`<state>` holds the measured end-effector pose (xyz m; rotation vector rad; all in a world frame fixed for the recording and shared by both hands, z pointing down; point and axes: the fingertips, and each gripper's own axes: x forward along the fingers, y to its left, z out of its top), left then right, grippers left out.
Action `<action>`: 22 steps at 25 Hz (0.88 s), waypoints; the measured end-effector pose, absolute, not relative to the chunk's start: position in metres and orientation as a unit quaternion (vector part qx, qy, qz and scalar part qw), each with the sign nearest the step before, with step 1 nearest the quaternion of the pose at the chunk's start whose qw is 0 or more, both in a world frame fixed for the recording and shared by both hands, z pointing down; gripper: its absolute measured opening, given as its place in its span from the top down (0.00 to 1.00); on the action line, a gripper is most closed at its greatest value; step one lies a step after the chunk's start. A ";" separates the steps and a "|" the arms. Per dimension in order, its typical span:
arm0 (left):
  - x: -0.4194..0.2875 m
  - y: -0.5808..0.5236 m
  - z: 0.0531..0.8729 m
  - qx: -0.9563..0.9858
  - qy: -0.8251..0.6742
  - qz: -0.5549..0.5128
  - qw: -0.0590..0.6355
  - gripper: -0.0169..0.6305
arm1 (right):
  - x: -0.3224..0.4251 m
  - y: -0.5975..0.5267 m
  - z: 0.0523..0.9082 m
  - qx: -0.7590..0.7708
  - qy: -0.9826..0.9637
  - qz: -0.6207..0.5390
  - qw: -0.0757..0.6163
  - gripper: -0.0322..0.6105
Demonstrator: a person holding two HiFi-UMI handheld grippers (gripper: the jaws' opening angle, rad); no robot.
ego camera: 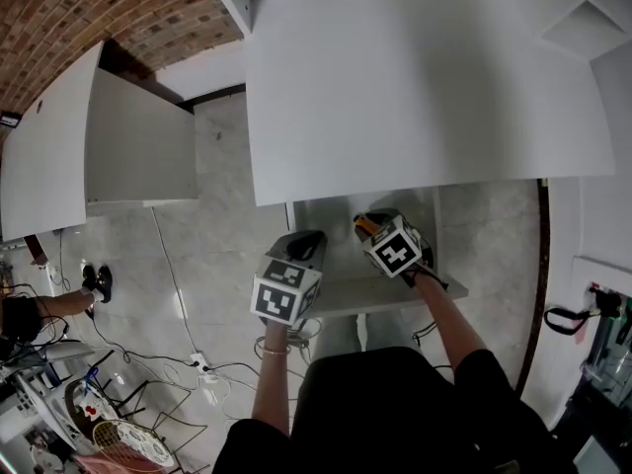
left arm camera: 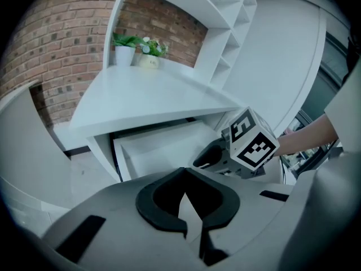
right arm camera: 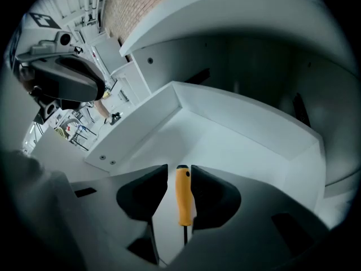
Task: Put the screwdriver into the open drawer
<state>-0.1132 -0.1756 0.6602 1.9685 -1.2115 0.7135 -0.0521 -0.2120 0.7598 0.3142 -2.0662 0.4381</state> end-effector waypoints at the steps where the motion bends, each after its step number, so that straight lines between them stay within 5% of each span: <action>1: -0.114 -0.177 0.655 0.761 -0.474 0.271 0.350 0.96 | -0.053 -0.211 0.753 0.129 -0.850 0.185 0.476 0.76; 8: -0.116 -0.177 0.611 0.764 -0.512 0.231 0.318 0.96 | -0.056 -0.202 0.693 0.130 -0.876 0.178 0.429 0.89; 22: -0.119 -0.167 0.520 0.763 -0.579 0.142 0.249 0.96 | -0.050 -0.206 0.552 0.167 -0.929 0.198 0.263 0.91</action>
